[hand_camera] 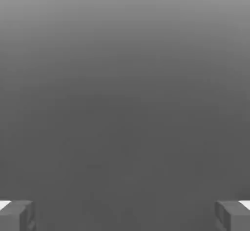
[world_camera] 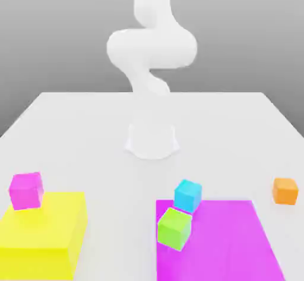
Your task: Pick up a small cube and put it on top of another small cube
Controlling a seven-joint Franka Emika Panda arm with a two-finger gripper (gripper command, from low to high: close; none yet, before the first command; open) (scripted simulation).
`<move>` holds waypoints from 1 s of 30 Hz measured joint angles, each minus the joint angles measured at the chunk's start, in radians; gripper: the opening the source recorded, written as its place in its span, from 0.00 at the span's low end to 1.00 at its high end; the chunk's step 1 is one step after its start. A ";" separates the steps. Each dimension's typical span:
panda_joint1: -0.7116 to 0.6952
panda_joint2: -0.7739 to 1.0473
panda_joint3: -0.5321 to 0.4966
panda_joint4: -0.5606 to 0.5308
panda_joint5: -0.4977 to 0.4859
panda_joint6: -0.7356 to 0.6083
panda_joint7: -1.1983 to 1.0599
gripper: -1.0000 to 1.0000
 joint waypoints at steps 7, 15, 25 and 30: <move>0.174 0.258 0.082 -0.091 0.033 0.133 -0.157 0.50; 0.340 0.546 0.212 -0.192 0.022 0.282 -0.297 0.50; 0.558 0.923 0.264 -0.286 -0.207 0.478 -0.289 0.50; 0.655 1.065 0.151 -0.257 -0.303 0.586 -0.219 0.00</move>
